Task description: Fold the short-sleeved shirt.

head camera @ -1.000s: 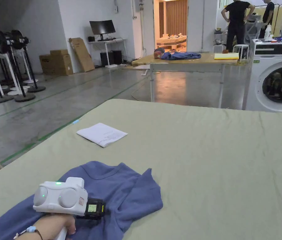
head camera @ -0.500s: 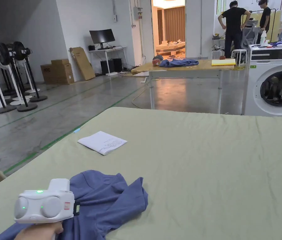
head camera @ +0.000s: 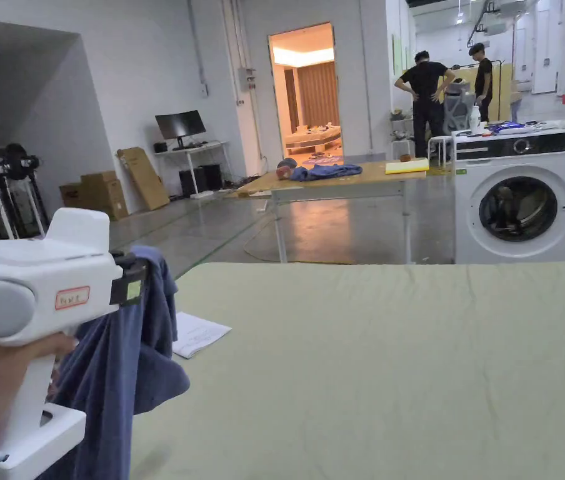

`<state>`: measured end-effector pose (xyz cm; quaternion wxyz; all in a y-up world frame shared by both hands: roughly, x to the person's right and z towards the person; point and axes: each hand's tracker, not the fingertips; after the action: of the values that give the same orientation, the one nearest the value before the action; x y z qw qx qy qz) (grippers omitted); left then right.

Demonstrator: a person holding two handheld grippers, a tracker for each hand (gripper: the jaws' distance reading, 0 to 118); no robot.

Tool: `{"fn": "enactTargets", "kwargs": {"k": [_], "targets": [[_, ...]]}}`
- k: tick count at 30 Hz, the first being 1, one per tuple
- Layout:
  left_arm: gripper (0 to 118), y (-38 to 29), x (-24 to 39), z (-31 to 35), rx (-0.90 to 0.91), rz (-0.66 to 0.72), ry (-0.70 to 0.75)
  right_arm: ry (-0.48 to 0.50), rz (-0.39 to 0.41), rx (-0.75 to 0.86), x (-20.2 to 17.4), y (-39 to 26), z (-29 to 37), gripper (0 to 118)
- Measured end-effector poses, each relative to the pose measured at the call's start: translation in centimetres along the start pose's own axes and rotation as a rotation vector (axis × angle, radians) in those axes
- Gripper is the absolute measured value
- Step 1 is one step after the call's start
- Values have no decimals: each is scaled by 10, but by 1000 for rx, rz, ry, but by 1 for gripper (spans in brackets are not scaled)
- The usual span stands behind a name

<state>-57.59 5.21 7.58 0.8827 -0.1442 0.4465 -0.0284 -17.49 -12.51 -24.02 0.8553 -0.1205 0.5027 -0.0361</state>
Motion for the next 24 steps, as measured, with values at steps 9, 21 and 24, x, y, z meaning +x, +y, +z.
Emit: {"fn": "enactTargets", "kwargs": {"k": [9,21,24], "targets": [[0,90,178,33,216,-12,-501,-95,-54,80,39,19,46,0],[0,-113,391,-102,-537,-51,-780,-323,-74,43,113,0,87,0],[0,-172,401,-116,-640,-13,-714,-336,-88,1,121,-11,85,0]]}}
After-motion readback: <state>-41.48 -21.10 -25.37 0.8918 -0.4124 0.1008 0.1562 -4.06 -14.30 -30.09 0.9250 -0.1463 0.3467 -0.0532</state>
